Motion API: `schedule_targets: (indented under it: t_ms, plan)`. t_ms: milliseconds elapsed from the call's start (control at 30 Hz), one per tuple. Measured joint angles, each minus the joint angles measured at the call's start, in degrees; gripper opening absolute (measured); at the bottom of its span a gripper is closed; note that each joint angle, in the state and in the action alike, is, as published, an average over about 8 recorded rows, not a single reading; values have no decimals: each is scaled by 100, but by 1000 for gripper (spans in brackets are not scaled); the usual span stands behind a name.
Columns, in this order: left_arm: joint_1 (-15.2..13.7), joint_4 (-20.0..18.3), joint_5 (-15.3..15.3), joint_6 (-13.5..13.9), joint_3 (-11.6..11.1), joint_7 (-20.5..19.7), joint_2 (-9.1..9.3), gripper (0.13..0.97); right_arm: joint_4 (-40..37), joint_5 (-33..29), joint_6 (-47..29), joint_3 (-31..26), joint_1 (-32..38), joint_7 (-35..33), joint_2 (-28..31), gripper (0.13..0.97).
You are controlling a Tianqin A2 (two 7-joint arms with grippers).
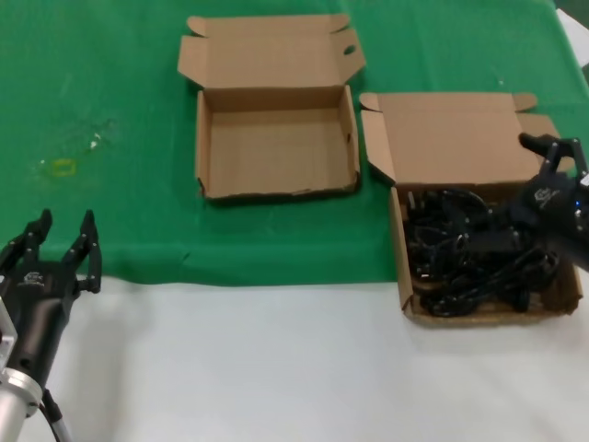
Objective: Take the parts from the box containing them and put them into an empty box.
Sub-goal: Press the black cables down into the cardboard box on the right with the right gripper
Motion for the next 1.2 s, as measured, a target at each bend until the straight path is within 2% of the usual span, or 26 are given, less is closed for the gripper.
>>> schedule_targets:
  t_ms: [67,233,467,667,867,1033,1200]
  plan:
    - [0,0,0,0,0,-1,0,374,-68,-89,-469,-124,284,89,264,966]
    - [0,0,0,0,0,-2,0,356,-390,-285,-1716,-545,1166,-4,705,966]
    - [0,0,1,0,0,-1,0,228,-1218,-403,-3532,-1528,2786,-894,875,966]
    - [0,0,1,0,0,0,0,181,-2349,-1034,-4955,-2172,4207,-1976,469,966]
    - [0,0,1,0,0,0,0,151,-3639,-1821,-5764,-2591,5392,-3209,-230,966]
    - [0,0,1,0,0,0,0,145,-4403,-2195,-6061,-2778,5946,-4078,-749,966]
    - [0,0,1,0,0,0,0,144,-4786,-2396,-6252,-2876,6136,-4652,-1082,966]
